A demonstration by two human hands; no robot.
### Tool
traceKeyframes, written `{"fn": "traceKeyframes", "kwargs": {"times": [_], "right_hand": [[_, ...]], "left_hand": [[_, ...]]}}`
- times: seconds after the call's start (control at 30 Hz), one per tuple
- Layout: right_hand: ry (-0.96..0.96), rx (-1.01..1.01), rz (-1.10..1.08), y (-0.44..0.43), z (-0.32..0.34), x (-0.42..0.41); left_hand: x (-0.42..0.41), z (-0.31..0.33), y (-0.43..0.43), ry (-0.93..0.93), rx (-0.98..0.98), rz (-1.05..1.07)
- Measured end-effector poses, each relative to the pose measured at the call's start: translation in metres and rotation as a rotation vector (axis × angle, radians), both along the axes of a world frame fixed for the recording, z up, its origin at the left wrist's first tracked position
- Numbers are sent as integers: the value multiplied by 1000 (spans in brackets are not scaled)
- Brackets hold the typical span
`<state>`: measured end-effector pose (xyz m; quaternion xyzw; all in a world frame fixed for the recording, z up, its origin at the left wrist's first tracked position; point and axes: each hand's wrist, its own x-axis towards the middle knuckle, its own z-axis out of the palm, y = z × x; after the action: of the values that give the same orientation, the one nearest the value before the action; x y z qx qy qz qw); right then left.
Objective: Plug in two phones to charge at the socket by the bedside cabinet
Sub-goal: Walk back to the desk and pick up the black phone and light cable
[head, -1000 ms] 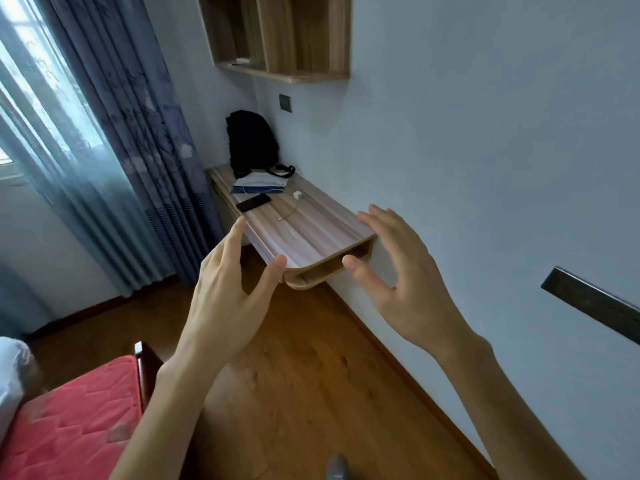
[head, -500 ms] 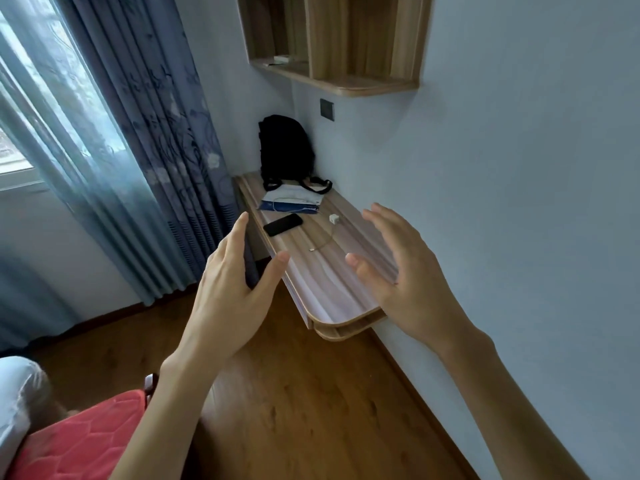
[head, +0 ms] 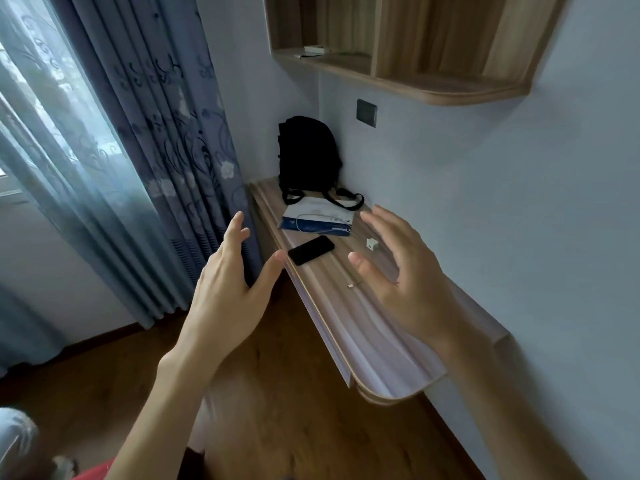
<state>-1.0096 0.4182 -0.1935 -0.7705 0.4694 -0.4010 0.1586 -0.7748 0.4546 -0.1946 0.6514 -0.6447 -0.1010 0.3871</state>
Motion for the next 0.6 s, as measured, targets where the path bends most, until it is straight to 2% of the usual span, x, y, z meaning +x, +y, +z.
{"fn": "traceKeyframes", "kwargs": {"times": [0.27,0.6], "right_hand": [[-1,44,-77,-90,4,77],[17,57,-212,-190,-26,86]], "left_hand": [[80,3,-108,-10,37,-82],[102,-37,-224,-4,111,-209]]}}
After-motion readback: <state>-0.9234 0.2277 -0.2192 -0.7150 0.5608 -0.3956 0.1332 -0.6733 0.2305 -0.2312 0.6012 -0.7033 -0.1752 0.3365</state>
